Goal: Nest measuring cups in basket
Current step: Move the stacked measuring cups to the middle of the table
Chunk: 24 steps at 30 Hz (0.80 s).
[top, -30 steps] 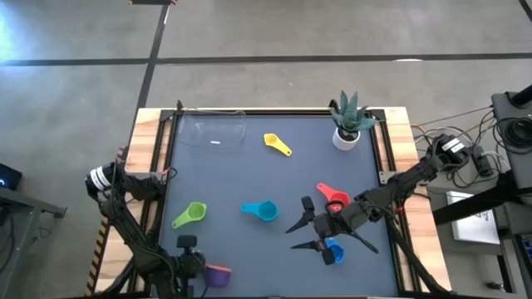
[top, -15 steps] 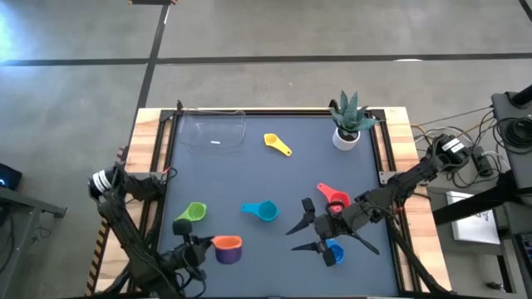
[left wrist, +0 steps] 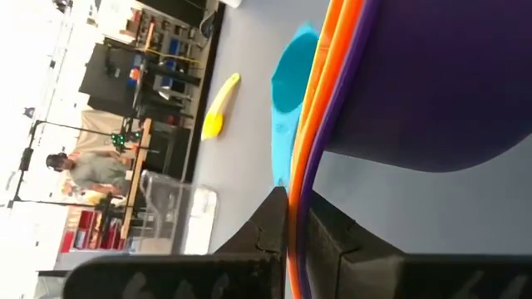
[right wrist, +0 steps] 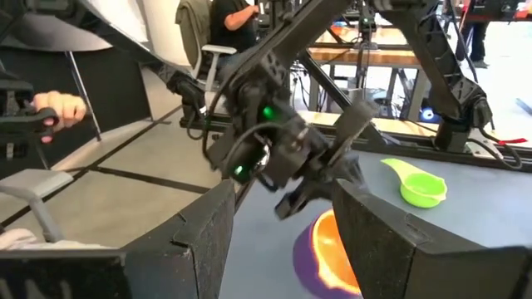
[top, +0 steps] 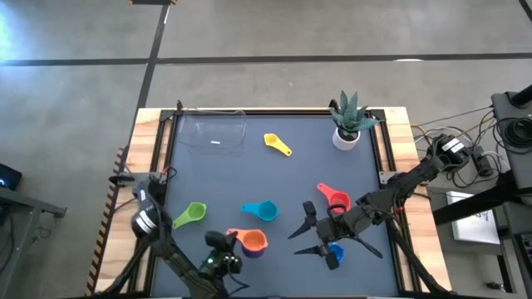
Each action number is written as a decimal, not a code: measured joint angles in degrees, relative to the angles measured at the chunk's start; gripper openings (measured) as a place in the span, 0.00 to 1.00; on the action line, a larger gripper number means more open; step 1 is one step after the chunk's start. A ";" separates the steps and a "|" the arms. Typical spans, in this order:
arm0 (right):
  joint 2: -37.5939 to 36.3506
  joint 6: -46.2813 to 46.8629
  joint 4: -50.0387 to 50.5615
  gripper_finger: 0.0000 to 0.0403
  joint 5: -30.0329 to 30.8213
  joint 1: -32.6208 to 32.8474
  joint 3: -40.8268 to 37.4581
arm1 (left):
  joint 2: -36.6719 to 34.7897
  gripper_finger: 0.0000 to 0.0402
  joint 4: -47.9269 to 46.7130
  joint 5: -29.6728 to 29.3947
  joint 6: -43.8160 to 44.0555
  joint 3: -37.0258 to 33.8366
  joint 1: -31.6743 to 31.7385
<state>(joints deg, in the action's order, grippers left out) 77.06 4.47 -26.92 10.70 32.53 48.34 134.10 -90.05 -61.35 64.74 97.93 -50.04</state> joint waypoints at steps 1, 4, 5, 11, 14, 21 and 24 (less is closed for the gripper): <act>0.00 0.00 0.00 0.48 0.00 0.00 0.00 | 0.93 0.00 0.25 -0.58 0.05 0.96 0.32; 0.00 -0.04 0.04 0.48 0.07 -0.01 0.00 | 2.97 0.00 0.05 -1.89 0.10 2.70 1.31; 0.00 -0.08 0.04 0.48 0.14 -0.02 0.00 | 3.52 0.00 0.05 -2.59 0.14 3.12 1.65; 0.00 -0.22 0.11 0.48 1.36 0.09 0.00 | 4.31 0.01 0.01 -3.60 0.05 4.74 4.38; 0.00 -0.19 0.24 0.48 1.37 0.11 0.00 | 4.31 0.04 0.04 -3.03 -0.31 5.23 5.42; 0.00 0.00 0.67 0.48 1.38 0.11 0.00 | 4.31 0.07 0.20 -1.64 -1.23 5.49 6.23; 0.00 0.02 0.89 0.48 1.38 0.12 0.00 | 4.31 0.08 0.25 -1.22 -1.26 5.49 6.23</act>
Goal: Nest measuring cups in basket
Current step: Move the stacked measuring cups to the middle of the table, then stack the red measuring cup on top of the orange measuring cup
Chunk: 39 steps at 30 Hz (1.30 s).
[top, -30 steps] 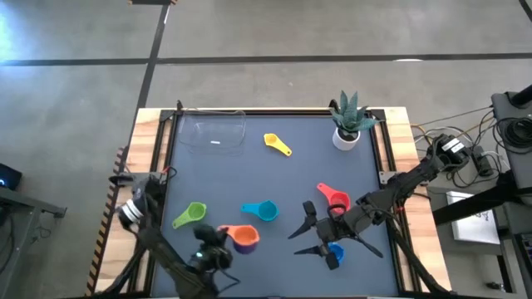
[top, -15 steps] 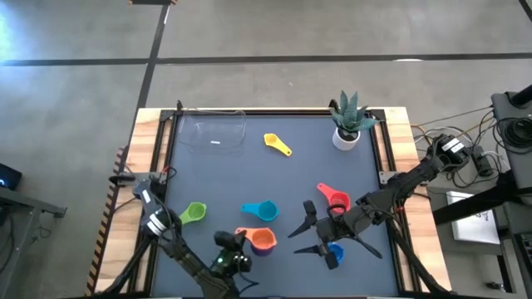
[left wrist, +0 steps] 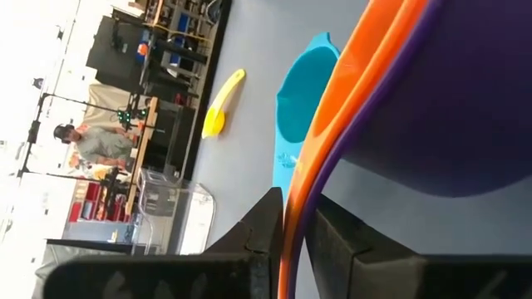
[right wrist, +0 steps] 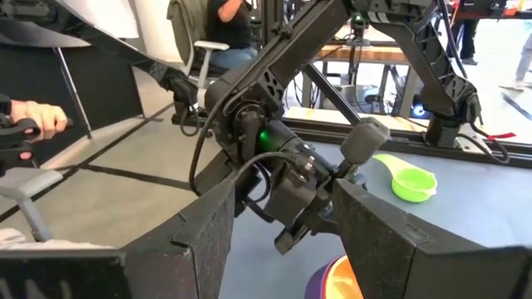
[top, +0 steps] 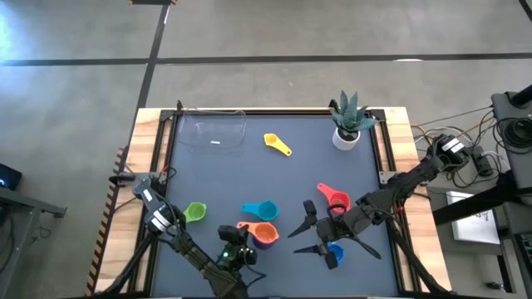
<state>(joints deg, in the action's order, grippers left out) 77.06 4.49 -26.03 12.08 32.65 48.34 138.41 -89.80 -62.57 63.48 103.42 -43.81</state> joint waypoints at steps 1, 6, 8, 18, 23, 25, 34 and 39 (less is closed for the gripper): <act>0.00 0.00 0.06 0.48 0.00 0.01 0.00 | 0.00 0.08 -0.04 0.25 -0.02 0.00 0.00; 0.00 0.02 0.40 0.48 0.02 0.01 0.00 | 0.00 0.12 0.49 3.66 -2.96 0.00 0.00; 0.00 0.04 0.50 0.48 0.02 0.00 0.00 | 0.00 0.16 1.04 5.39 -4.28 0.00 -0.19; 0.00 1.04 1.90 0.48 0.04 0.01 0.00 | 0.00 0.45 1.96 11.65 -7.02 4.25 -1.33; -0.74 4.46 6.44 0.48 0.04 0.10 0.00 | 0.00 0.54 0.75 11.60 -9.22 10.61 -2.80; -1.34 5.88 8.63 0.48 0.07 0.24 0.00 | -0.05 0.56 -0.26 10.19 -9.45 13.34 -3.76; -4.84 10.10 18.20 0.48 4.76 1.81 0.00 | -5.85 0.53 -0.21 3.52 -8.36 14.16 -8.15; -6.89 12.75 24.24 0.48 10.23 3.28 0.00 | -12.31 0.48 4.65 3.52 -3.79 5.66 -9.85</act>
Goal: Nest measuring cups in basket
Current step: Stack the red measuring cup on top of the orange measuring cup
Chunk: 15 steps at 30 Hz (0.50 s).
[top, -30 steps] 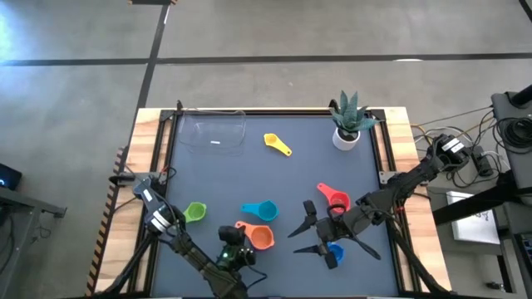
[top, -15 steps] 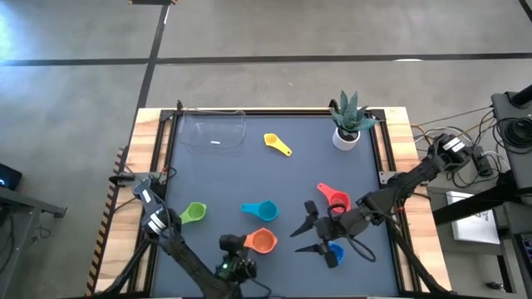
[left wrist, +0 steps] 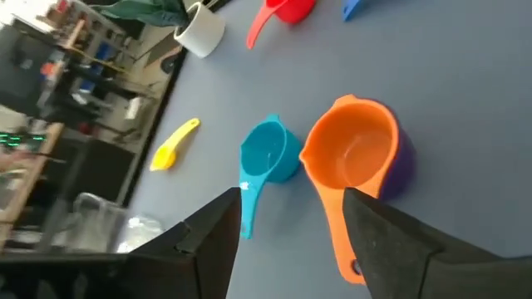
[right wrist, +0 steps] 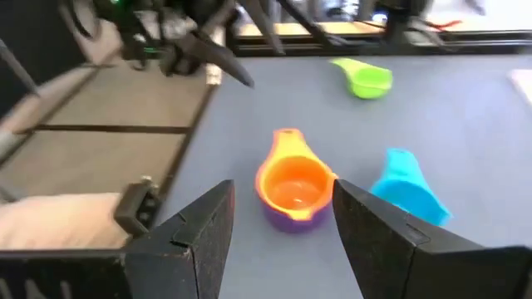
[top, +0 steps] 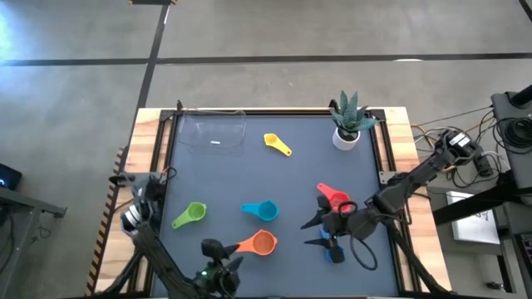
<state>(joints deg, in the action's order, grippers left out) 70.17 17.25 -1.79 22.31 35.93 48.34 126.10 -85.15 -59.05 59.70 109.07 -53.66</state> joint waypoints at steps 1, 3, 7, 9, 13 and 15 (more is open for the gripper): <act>-0.26 0.76 1.22 0.48 2.02 0.19 0.00 | -1.79 0.47 2.87 0.01 -0.07 -2.37 -0.23; -0.64 2.40 3.87 0.48 4.98 0.34 0.00 | -5.77 0.46 11.31 -0.30 -1.48 -8.17 -0.46; -0.79 4.67 11.70 0.48 5.72 0.19 1.54 | -14.36 0.45 34.98 2.08 -10.53 -22.23 -0.45; -0.79 6.91 17.25 0.48 6.28 0.19 3.18 | -18.69 0.44 50.00 5.75 -17.95 -29.75 -0.38; -0.76 10.91 26.85 0.48 6.88 0.19 6.06 | -25.27 0.43 79.21 13.23 -32.34 -44.41 0.51; -0.74 12.67 30.33 0.48 7.80 0.19 7.32 | -28.16 0.42 91.07 13.89 -37.23 -50.67 1.14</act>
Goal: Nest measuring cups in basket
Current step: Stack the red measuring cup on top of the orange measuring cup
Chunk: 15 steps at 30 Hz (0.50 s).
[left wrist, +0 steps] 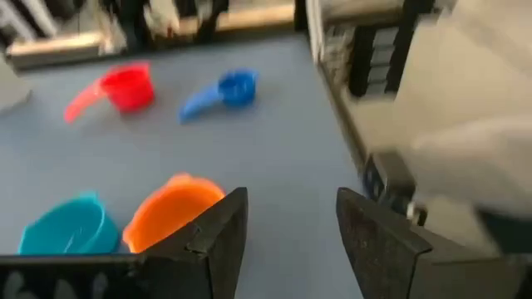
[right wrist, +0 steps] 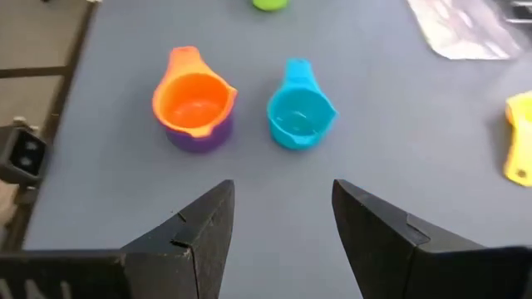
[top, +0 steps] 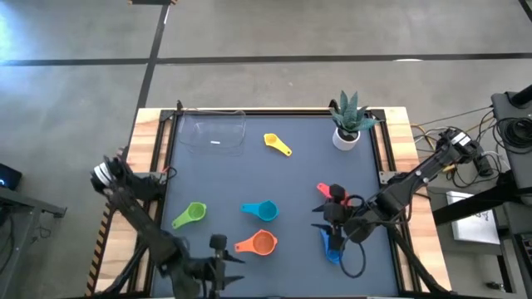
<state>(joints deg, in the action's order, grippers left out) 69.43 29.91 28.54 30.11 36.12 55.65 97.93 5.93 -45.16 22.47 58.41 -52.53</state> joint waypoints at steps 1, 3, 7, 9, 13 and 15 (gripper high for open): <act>0.00 0.69 1.44 0.48 0.06 0.00 0.35 | -1.48 0.41 5.12 0.15 -1.73 -2.87 0.33; 0.00 2.06 3.59 0.48 0.07 0.00 0.46 | -3.98 0.41 13.72 0.21 -4.34 -8.17 1.22; 0.00 4.38 7.02 0.48 -0.03 0.01 -0.31 | -7.54 0.40 28.18 2.92 -7.23 -16.80 3.49; 0.00 5.32 7.72 0.48 -0.05 0.02 -1.16 | -8.21 0.40 32.77 3.17 -7.40 -19.82 4.51; 0.00 6.57 7.68 0.48 0.01 0.00 -2.82 | -8.11 0.40 35.54 3.38 -5.81 -23.00 6.58; 0.00 6.55 7.43 0.48 0.09 0.00 -3.40 | -8.11 0.40 35.49 3.39 -4.90 -23.33 7.48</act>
<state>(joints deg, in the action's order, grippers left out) 69.43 36.47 35.97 30.20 36.12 52.25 89.83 41.41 -41.77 17.57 35.07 -45.05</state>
